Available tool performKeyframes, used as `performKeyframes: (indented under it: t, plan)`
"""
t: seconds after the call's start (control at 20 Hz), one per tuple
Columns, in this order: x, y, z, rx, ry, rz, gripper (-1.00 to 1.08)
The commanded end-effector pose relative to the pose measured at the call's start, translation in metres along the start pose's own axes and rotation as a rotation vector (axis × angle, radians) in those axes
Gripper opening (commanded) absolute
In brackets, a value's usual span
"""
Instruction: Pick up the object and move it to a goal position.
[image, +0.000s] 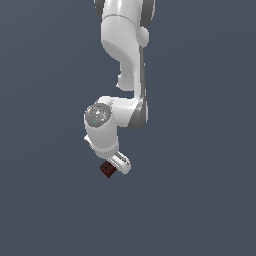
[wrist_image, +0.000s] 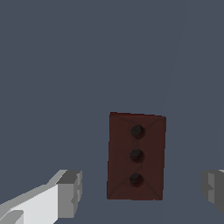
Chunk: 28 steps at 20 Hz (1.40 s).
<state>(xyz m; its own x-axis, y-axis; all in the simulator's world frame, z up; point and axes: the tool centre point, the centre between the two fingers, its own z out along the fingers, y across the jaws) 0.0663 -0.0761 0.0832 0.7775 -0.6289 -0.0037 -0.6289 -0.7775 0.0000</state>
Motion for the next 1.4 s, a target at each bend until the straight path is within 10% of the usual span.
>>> performKeyframes:
  t: [0.0,1.15,1.2,1.35]
  plan:
    - [0.004,0.001,0.004,0.000,0.003,0.028,1.00]
    - [0.007,0.002,0.056,0.000,0.004,0.043,1.00]
    - [0.007,0.002,0.056,0.000,0.004,0.043,-1.00]
    - [0.007,0.002,0.056,0.000,0.004,0.043,-1.00]
